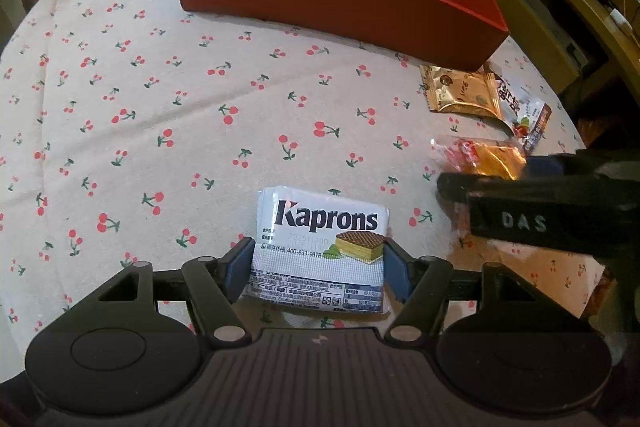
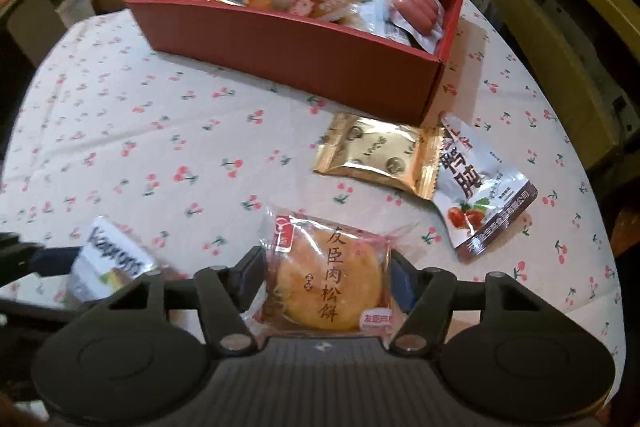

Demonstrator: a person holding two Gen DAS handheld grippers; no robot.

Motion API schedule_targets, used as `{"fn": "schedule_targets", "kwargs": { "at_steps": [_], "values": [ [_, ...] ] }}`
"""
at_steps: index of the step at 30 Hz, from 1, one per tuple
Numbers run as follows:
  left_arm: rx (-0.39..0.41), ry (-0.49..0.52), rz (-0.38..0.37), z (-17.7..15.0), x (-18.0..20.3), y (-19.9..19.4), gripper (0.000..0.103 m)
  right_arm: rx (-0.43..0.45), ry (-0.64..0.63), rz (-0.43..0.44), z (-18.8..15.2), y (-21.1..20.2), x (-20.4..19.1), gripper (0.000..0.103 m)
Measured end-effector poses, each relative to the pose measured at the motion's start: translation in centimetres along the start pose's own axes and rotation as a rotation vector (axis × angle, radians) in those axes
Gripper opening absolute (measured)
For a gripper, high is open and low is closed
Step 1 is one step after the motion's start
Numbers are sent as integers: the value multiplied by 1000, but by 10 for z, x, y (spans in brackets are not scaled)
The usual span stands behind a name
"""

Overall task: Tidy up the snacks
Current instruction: 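Grasp the Kaprons wafer with left tool while right grasps the pastry packet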

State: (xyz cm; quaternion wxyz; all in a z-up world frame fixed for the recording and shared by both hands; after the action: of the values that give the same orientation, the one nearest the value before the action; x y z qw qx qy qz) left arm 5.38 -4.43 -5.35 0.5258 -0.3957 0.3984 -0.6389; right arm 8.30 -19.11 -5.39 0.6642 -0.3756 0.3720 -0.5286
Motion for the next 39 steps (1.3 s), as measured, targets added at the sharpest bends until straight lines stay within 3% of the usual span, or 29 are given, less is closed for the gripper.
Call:
{"fn": "schedule_targets", "kwargs": {
  "at_steps": [17, 39],
  "values": [
    [61, -48, 9, 27, -11, -7, 73, 92, 13, 46, 1, -24, -8, 68],
    [159, 4, 96, 53, -2, -16, 73, 161, 27, 28, 23, -31, -5, 69]
  ]
}}
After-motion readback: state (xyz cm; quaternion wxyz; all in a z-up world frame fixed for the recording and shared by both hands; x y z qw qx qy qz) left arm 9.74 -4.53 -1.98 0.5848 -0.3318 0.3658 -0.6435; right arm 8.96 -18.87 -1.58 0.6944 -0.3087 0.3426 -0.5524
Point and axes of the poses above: each gripper's, at about its wrist camera, not at the fingertips, and y roughly the way its jaws point, x to its right, z to its top, the point moved 2 cm from there along y, roughly the way its jaws point, and after that the axes turned 4 degrees about z, right-handed, at the moved point
